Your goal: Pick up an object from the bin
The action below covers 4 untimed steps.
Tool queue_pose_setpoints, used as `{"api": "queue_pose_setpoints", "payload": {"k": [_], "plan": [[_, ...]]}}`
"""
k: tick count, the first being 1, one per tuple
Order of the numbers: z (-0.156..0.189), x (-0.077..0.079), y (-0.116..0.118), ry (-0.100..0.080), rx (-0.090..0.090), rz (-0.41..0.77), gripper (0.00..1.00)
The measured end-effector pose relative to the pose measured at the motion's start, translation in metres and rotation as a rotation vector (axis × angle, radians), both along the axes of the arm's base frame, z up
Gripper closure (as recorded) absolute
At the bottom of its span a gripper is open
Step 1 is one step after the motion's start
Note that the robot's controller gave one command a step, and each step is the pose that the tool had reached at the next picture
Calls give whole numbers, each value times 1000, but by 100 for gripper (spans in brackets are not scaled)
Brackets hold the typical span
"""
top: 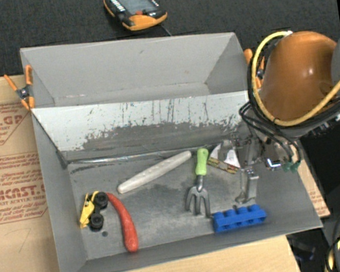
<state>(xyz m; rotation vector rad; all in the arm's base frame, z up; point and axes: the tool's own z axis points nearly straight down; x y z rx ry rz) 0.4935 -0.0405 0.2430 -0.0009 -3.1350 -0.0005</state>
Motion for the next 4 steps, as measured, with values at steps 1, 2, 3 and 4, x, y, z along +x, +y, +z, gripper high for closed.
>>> {"api": "queue_pose_setpoints", "payload": {"k": [1,2,3,4], "plan": [[4,1,0,-8,-1,1,0],[-87,40,8,-10,0,243,0],[-82,74,27,-18,-1,627,0],[-122,73,26,-8,4,627,0]]}}
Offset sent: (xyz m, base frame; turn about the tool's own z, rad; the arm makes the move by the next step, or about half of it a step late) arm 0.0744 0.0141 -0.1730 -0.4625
